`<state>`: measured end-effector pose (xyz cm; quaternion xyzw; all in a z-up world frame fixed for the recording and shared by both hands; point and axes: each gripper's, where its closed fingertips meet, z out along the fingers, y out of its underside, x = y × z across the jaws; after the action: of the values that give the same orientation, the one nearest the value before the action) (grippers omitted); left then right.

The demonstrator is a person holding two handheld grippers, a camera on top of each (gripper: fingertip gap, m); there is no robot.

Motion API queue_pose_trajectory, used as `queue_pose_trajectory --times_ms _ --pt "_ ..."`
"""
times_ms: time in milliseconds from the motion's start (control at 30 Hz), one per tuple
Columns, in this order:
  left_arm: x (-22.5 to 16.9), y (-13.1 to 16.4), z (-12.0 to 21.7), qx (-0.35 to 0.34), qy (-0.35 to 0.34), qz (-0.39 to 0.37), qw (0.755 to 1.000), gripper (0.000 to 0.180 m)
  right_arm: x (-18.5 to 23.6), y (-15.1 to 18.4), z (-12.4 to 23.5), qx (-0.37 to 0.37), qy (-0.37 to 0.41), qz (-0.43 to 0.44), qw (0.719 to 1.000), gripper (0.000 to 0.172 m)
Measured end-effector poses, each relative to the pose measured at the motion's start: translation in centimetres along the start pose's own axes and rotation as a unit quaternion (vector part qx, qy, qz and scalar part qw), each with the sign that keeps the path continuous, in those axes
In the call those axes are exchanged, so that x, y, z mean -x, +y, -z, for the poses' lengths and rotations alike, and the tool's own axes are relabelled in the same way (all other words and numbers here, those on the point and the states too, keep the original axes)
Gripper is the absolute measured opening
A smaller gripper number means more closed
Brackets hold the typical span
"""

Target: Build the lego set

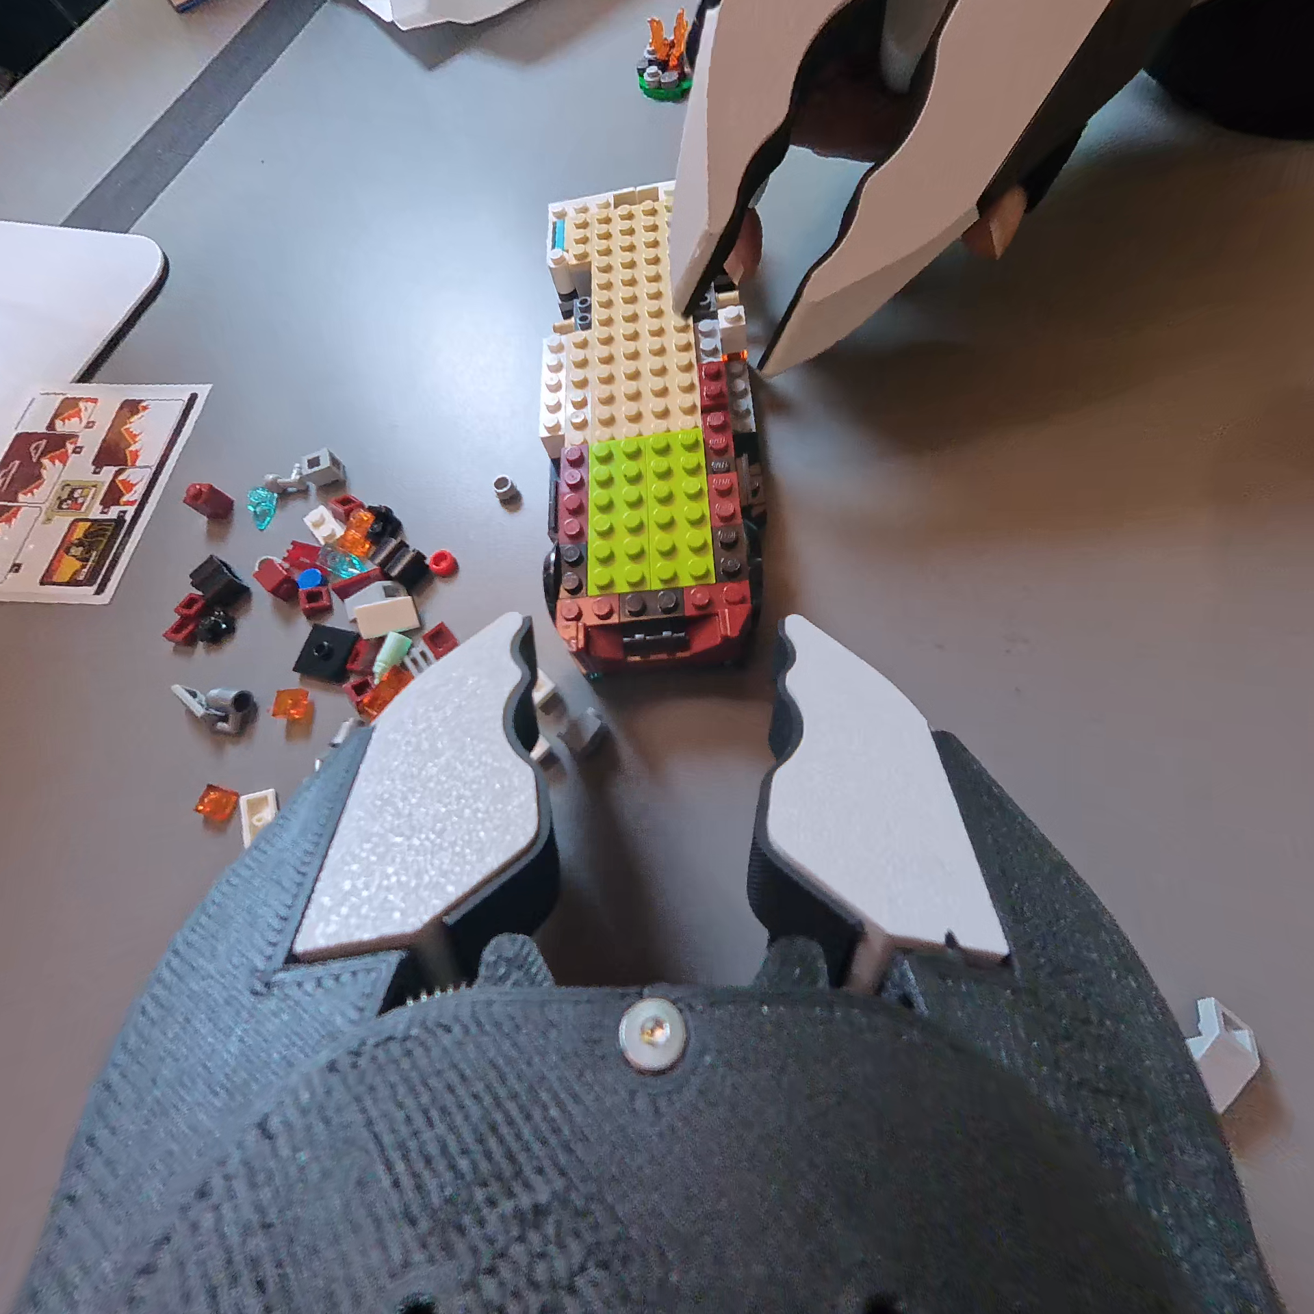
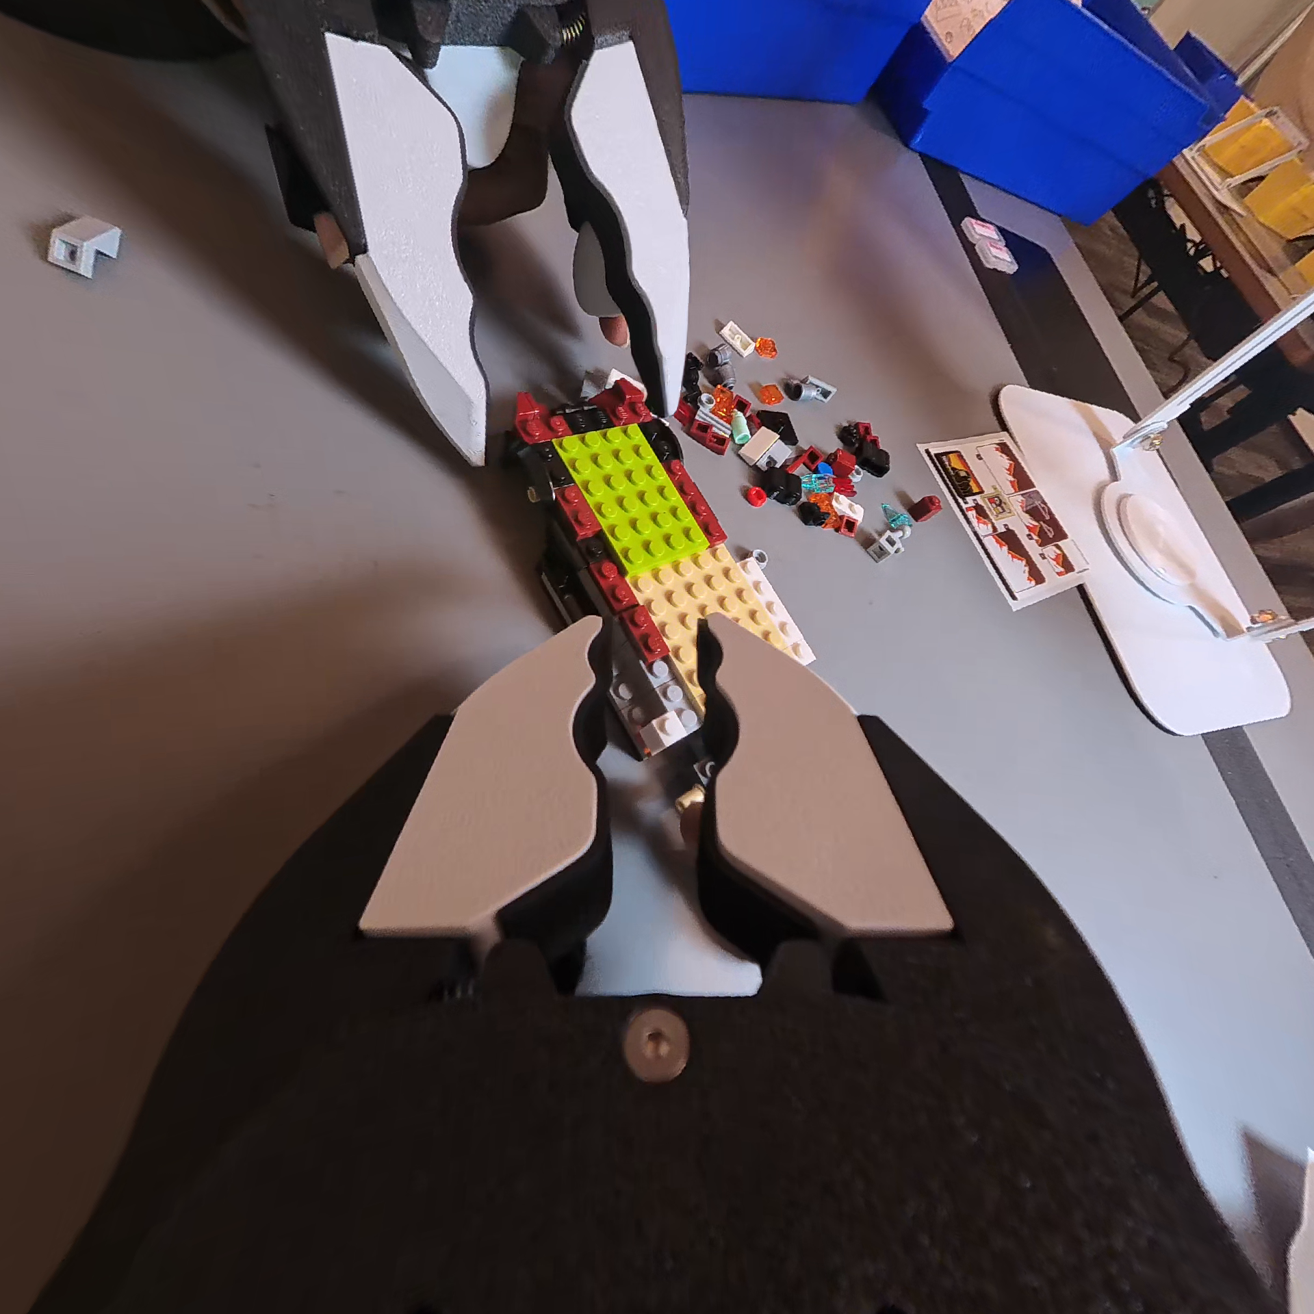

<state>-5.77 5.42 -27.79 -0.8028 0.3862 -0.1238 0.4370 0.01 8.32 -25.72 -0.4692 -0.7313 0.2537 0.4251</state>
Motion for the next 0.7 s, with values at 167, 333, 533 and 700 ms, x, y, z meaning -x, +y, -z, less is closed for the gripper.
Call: queue_pose_trajectory --times_ms 167,333,533,700 --pt "0.24 -0.06 0.06 -0.003 0.005 0.02 1.0 0.059 -0.23 0.12 0.24 0.002 0.003 0.004 1.0 0.022" --pt "0.08 -0.12 0.14 -0.006 0.01 0.017 1.0 0.052 -0.43 0.16 0.34 0.003 0.007 0.002 1.0 0.021" --pt "-0.02 -0.09 0.28 -0.007 0.013 0.021 1.0 0.051 -0.38 0.0 0.29 -0.006 0.002 -0.009 1.0 0.02" --pt "0.07 -0.11 0.27 -0.006 0.012 0.026 1.0 0.051 -0.53 -0.23 0.66 -0.008 0.006 -0.002 1.0 0.02"
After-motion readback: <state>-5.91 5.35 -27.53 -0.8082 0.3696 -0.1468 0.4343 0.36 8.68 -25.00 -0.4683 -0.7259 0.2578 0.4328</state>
